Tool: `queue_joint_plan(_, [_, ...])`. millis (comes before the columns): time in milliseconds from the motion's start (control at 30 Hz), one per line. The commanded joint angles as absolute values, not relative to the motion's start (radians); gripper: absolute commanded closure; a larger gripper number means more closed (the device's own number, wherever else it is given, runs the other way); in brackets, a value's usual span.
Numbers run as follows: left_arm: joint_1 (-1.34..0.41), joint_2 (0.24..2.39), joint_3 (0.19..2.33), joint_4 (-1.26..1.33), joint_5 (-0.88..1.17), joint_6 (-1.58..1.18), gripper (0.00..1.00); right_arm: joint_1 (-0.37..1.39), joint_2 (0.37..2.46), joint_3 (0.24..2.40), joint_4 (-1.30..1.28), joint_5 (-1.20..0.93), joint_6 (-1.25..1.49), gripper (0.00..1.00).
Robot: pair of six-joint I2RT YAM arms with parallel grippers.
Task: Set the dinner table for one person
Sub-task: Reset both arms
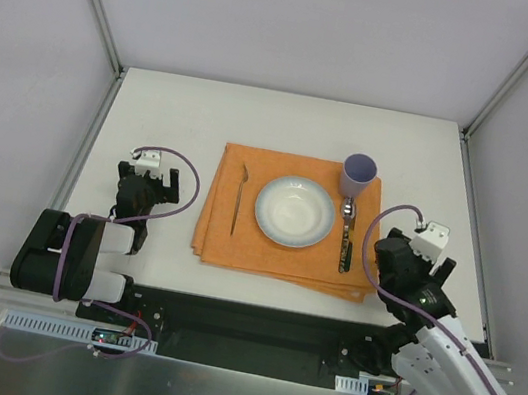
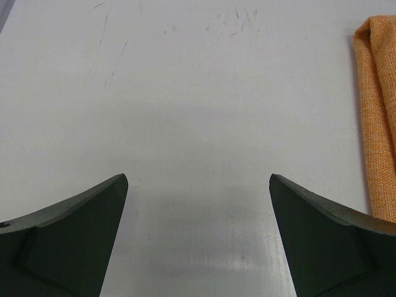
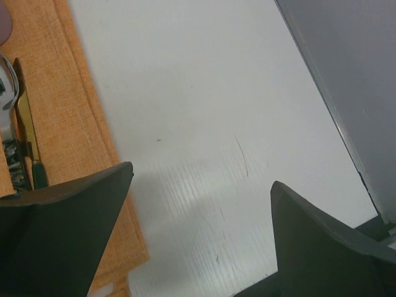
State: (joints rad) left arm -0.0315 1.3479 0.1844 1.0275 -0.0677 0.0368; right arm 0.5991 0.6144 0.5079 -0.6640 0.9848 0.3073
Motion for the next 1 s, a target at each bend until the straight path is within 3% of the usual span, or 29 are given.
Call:
queue_joint_plan(0, [-0.026, 1.332, 0.196, 1.077, -0.046, 0.021, 0.01, 0.461, 0.641, 0.445, -0.324, 0.898, 0.091, 0.01])
queue_joint_plan(300, [-0.026, 1.332, 0.196, 1.075, -0.046, 0.021, 0.01, 0.132, 0.983, 0.368, 0.267, 0.624, -0.021, 0.03])
queue_joint_plan(733, [-0.026, 1.333, 0.196, 1.078, -0.046, 0.021, 0.01, 0.132, 1.265, 0.307, 0.79, 0.557, -0.25, 0.08])
queue_joint_plan(800, [-0.026, 1.333, 0.196, 1.077, -0.046, 0.021, 0.01, 0.13, 1.295, 0.304, 0.842, 0.466, -0.284, 0.06])
queue_joint_plan(833, [-0.026, 1.333, 0.196, 1.077, -0.046, 0.021, 0.01, 0.132, 1.295, 0.305, 0.835, 0.434, -0.297, 0.0])
queue_joint_plan(967, [-0.026, 1.333, 0.195, 1.077, -0.046, 0.021, 0.01, 0.101, 1.295, 0.279, 0.871, 0.399, -0.276, 0.0])
